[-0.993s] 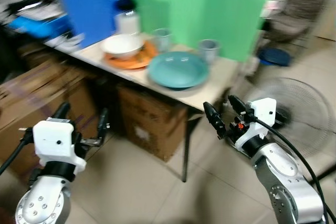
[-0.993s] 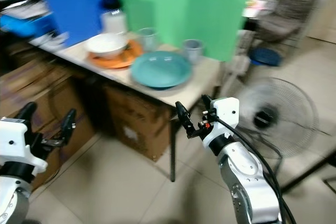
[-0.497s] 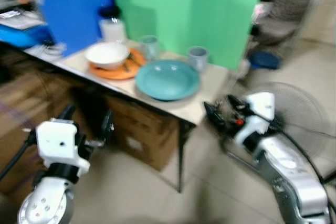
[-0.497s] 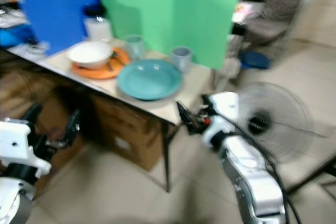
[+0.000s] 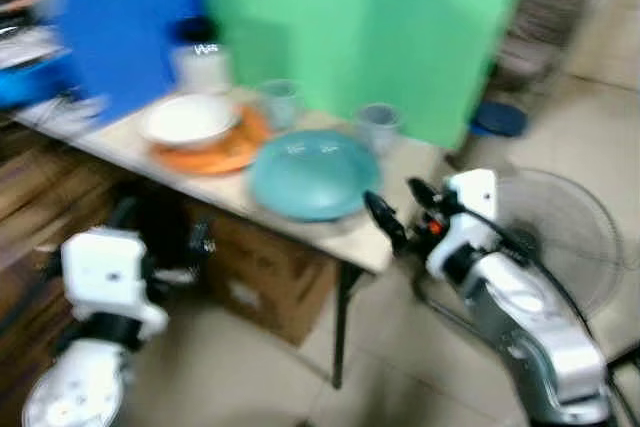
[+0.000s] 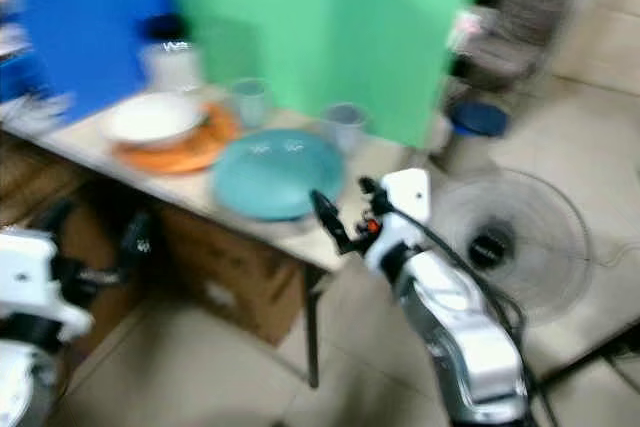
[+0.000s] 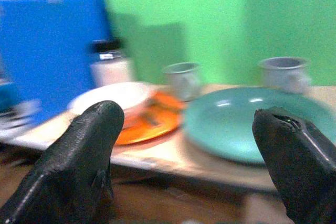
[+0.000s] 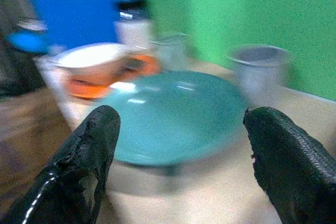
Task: Setting the table
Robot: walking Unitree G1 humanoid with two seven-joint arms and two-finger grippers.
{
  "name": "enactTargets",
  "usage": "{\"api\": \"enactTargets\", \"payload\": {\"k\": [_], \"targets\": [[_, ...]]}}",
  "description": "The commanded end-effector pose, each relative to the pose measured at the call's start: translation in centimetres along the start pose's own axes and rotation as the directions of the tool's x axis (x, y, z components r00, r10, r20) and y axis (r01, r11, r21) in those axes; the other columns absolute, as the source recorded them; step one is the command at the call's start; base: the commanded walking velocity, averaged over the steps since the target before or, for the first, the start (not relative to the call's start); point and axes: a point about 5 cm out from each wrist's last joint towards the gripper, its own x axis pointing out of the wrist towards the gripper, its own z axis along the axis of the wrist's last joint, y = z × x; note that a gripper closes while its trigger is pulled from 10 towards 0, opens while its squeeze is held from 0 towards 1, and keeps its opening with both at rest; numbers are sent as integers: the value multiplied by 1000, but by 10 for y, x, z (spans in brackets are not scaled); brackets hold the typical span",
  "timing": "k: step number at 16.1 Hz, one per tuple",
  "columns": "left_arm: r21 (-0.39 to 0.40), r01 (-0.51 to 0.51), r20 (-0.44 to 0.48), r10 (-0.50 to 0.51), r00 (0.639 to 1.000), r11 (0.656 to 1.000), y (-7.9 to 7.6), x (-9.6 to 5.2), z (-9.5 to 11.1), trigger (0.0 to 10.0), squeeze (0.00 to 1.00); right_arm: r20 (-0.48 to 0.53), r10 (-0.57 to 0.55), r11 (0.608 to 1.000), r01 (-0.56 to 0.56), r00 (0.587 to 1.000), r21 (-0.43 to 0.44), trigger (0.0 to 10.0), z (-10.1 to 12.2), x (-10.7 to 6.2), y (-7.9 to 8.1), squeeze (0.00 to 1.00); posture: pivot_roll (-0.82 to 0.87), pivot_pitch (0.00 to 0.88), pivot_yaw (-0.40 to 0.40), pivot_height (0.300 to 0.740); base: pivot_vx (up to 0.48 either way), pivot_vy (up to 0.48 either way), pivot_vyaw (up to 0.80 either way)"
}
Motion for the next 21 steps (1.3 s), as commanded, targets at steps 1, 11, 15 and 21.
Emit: {"api": "enactTargets", "payload": {"k": [1,11,15,21], "targets": [[22,-10,-11,10,1000,1000,4,-2,0,10000,0,26,24,1000,-23,999,-19,10000,8,4,6,0,-44,0,5,740,375,0,0],[8,84,-43,-83,996,996,0,0,-2,10000,0,-94,18,999,-14,995,43,10000,6,11,8,0,-55,0,9,740,317,0,0],[-64,279,-65,-283,957,958,-14,2,-5,10000,0,-319,84,985,-30,944,172,10000,-5,14,-6,98,-76,0,14,740,0,0,0],[-210,491,-103,-519,849,846,-29,-14,-6,10000,0,-430,21,974,79,903,214,10000,-10,24,-12,0,-69,0,4,740,0,0,0]]}}
